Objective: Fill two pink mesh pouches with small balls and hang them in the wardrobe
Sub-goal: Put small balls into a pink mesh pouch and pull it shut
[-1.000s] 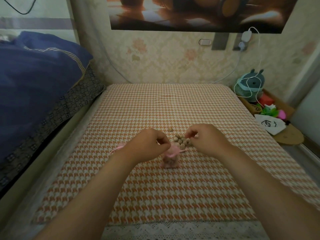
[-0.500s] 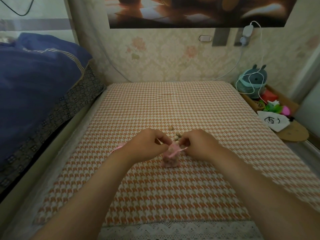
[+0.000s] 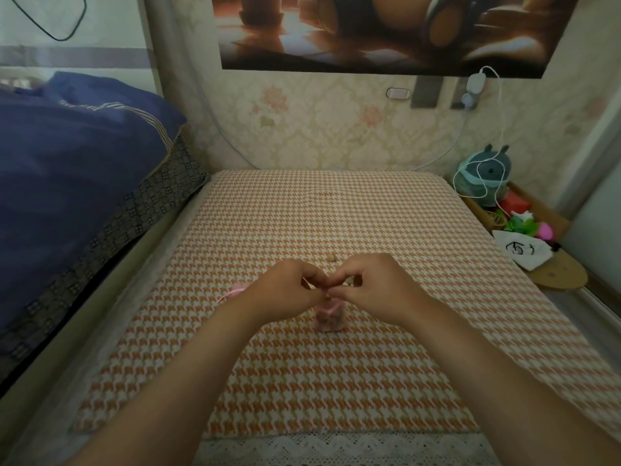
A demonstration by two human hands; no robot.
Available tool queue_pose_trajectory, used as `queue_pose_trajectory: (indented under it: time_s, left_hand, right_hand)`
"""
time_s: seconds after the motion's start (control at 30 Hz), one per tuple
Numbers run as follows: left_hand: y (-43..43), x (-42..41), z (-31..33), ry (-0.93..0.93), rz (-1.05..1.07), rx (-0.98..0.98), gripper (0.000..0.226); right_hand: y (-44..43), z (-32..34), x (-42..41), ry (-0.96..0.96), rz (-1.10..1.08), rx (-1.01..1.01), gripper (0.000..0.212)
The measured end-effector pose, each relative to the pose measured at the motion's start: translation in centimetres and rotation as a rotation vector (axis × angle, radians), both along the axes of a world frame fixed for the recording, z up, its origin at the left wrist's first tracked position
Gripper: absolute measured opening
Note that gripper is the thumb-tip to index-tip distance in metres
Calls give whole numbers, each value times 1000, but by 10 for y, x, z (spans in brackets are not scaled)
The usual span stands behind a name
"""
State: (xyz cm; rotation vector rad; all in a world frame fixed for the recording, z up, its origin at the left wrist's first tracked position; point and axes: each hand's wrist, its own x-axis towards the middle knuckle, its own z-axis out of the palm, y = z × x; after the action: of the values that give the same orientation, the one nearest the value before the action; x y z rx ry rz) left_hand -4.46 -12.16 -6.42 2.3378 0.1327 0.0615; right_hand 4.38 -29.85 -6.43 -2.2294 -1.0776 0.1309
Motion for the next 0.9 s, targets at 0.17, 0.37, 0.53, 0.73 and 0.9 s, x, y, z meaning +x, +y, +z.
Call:
queue_pose_trajectory:
  time_s: [0.17,0.37,0.53,0.73,0.9]
  left_hand:
    - [2,-3,-4,-20,3,-1,17]
    - [6,-4,-7,4,-56,-99,38]
    - [8,-2,-18,2,-43,-86,53]
    - [3,3,-21,-47,-46,32,29]
    - [-2,5,-24,7,-33,-15,39]
  right_hand:
    - [-2,-1,3,-28,2,11,17]
    - [-8,-9,4,43,69,-104,19]
    - [-7,-8,5,-14,66,-123,16]
    - [-4,-3,2,-153,115,-199,23]
    - [-8,-1,4,-232,63,-269,26]
